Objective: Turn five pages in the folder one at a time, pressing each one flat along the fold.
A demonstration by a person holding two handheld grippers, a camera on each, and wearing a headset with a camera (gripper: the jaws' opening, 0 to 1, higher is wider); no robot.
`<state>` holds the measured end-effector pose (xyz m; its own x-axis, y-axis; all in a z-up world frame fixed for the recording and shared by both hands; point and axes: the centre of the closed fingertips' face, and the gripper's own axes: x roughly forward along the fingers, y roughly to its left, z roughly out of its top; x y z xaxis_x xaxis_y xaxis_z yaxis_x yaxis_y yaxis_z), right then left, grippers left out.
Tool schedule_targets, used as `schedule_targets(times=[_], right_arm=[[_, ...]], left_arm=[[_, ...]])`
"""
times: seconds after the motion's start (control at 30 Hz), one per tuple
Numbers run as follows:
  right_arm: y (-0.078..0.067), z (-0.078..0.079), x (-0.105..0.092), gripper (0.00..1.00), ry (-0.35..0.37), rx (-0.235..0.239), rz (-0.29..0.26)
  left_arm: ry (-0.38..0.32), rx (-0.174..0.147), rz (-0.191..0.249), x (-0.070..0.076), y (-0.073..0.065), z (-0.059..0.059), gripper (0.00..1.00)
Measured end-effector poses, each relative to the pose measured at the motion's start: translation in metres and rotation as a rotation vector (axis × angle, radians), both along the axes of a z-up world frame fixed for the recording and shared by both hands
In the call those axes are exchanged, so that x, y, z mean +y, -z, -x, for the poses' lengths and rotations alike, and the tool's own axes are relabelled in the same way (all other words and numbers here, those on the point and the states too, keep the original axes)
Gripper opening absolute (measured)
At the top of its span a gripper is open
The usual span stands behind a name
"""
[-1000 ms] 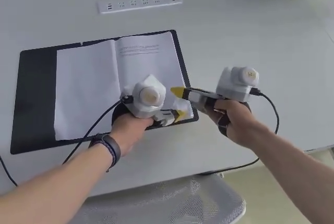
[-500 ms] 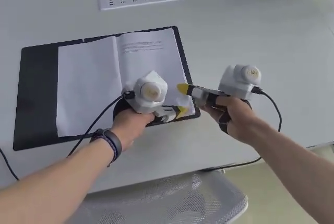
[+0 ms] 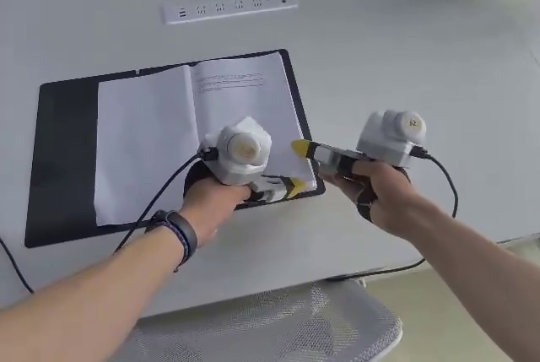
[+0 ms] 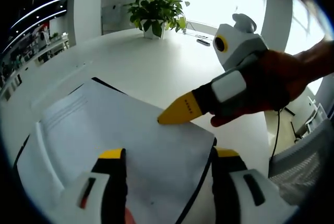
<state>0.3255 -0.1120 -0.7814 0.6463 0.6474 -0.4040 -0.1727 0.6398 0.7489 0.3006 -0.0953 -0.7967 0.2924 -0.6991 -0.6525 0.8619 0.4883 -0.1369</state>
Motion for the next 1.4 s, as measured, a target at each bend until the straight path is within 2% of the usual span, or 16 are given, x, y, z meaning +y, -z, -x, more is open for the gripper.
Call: schedule_targets(times=[0.17,0.43,0.73,0.93,1.17,1.4], right_arm=[[-0.005,-0.001,0.000,0.00,-0.004,-0.009,0.005],[-0.011,0.003,0.000,0.00,0.006,-0.018,0.000],[-0.022,0.003,0.001,0.00,-0.006,-0.039,0.021],[-0.032,0.001,0.006,0.00,-0.020,-0.058,0.037],[-0.047,-0.001,0.013,0.00,-0.038,-0.085,0.044],[-0.064,-0.004,0.026,0.00,-0.054,-0.134,0.040]], left_arm=[[0.005,0.003,0.013,0.005,-0.010,0.001,0.72],[-0.012,-0.034,0.033,0.020,-0.032,-0.007,0.73],[-0.035,-0.057,0.046,0.038,-0.047,-0.010,0.74],[-0.043,-0.055,0.063,0.046,-0.051,-0.008,0.75],[-0.041,-0.063,0.062,0.062,-0.054,-0.003,0.75],[-0.059,-0.073,0.068,0.086,-0.061,-0.001,0.76]])
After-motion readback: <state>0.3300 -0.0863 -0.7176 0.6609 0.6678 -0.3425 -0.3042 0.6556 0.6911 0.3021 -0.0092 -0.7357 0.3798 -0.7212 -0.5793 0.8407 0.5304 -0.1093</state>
